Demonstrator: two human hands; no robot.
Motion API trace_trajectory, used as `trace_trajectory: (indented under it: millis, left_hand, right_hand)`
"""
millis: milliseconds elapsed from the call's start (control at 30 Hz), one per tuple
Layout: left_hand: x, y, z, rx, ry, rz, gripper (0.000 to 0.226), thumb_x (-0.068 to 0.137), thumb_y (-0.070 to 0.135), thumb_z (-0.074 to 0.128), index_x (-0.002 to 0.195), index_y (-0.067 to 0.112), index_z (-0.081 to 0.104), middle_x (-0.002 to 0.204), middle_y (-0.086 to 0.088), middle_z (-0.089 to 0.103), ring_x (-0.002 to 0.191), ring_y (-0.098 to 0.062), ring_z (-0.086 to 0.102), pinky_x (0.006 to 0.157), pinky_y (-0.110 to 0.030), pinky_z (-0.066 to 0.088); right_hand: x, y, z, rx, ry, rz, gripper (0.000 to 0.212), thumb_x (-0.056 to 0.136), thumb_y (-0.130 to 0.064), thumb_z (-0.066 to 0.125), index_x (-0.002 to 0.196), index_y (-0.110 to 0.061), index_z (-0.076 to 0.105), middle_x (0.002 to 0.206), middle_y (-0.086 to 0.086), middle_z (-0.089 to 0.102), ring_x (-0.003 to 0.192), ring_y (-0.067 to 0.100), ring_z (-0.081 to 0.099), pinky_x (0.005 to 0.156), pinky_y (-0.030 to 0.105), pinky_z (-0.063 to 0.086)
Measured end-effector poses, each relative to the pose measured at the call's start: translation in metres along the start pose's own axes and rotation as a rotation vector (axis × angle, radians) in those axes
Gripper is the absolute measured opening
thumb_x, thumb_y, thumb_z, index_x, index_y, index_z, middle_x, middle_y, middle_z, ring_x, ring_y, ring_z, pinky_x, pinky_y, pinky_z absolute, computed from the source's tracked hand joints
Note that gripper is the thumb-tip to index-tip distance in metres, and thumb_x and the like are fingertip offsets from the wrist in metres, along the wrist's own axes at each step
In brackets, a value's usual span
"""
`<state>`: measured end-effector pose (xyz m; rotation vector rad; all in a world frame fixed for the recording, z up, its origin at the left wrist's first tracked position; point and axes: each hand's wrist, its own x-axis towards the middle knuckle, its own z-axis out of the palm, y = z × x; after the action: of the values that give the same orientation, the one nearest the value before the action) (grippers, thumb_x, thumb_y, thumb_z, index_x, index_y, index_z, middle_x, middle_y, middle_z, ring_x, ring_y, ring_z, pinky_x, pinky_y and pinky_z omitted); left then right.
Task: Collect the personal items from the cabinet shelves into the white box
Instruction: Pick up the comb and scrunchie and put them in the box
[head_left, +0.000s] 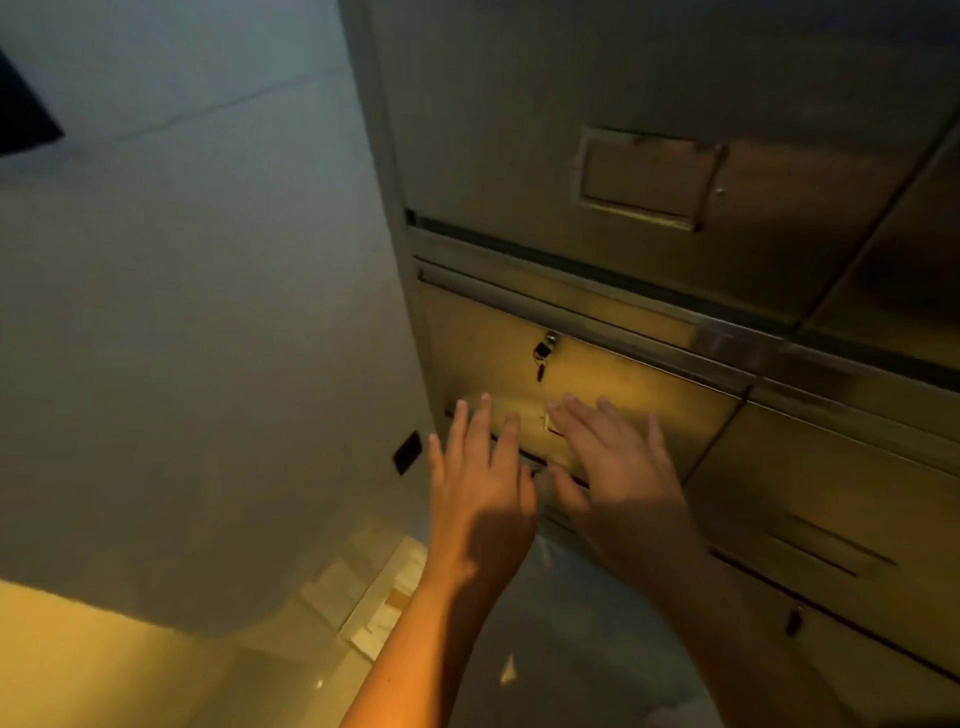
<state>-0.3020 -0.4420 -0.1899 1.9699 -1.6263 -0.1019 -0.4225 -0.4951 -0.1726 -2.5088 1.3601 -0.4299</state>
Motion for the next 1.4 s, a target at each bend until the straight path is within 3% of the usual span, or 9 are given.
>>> trace_trajectory:
  millis: [67,233,433,667,833,1133,1400]
  left_hand:
    - [-0.002,0.028,0.008,-0.031,-0.035,0.113,0.049,0.092,0.016,0.046,0.14,0.014,0.036,0.153,-0.007,0.017,0.141,-0.02,0.0,0.107,-0.04,-0.008]
    - [-0.013,0.11,0.034,-0.053,-0.133,0.387,0.049,0.095,0.021,0.041,0.142,0.016,0.03,0.154,-0.005,0.015,0.142,-0.019,0.003,0.112,-0.04,-0.002]
    - [-0.062,0.245,0.075,-0.121,-0.19,0.644,0.045,0.085,0.01,0.059,0.129,0.006,0.05,0.141,-0.017,0.04,0.134,-0.033,0.032,0.106,-0.054,0.022]
    - [-0.16,0.42,0.129,-0.211,-0.314,0.879,0.05,0.095,0.024,0.04,0.143,0.021,0.027,0.154,-0.002,0.017,0.142,-0.018,0.004,0.112,-0.042,-0.003]
    - [-0.22,0.505,0.151,-0.318,-0.36,0.966,0.049,0.093,0.021,0.043,0.141,0.02,0.032,0.152,-0.003,0.024,0.141,-0.018,0.008,0.107,-0.036,-0.008]
    - [-0.259,0.591,0.185,-0.319,-0.424,1.097,0.049,0.094,0.021,0.043,0.142,0.018,0.031,0.152,-0.004,0.024,0.141,-0.018,0.008,0.108,-0.034,-0.006]
    - [-0.251,0.66,0.239,-0.306,-0.451,1.115,0.048,0.096,0.024,0.038,0.143,0.022,0.027,0.153,0.0,0.017,0.141,-0.014,0.002,0.106,-0.031,-0.011]
  right_hand:
    - [-0.027,0.018,-0.015,-0.035,0.048,0.092,0.057,0.093,-0.038,0.042,0.144,-0.034,0.017,0.154,-0.011,0.015,0.141,0.011,0.006,0.112,0.042,-0.002]
    - [-0.1,0.073,-0.061,-0.081,0.209,0.323,0.055,0.093,-0.033,0.047,0.143,-0.03,0.025,0.151,-0.008,0.024,0.141,0.014,0.012,0.112,0.044,0.001]
    - [-0.214,0.146,-0.113,-0.139,0.345,0.586,0.054,0.09,-0.031,0.053,0.14,-0.028,0.034,0.147,-0.007,0.034,0.139,0.016,0.021,0.111,0.049,0.007]
    - [-0.391,0.241,-0.192,-0.231,0.401,0.88,0.054,0.092,-0.034,0.046,0.142,-0.03,0.028,0.15,-0.009,0.027,0.139,0.014,0.018,0.112,0.047,0.008]
    - [-0.48,0.282,-0.227,-0.269,0.419,0.997,0.052,0.095,-0.036,0.041,0.143,-0.03,0.023,0.151,-0.01,0.023,0.14,0.014,0.014,0.112,0.046,0.008]
    - [-0.554,0.33,-0.26,-0.27,0.5,1.122,0.053,0.095,-0.037,0.042,0.144,-0.029,0.024,0.152,-0.007,0.024,0.141,0.016,0.015,0.113,0.046,0.007]
    - [-0.569,0.404,-0.285,-0.255,0.494,1.172,0.054,0.094,-0.037,0.043,0.144,-0.031,0.022,0.153,-0.009,0.02,0.141,0.015,0.012,0.113,0.045,0.003]
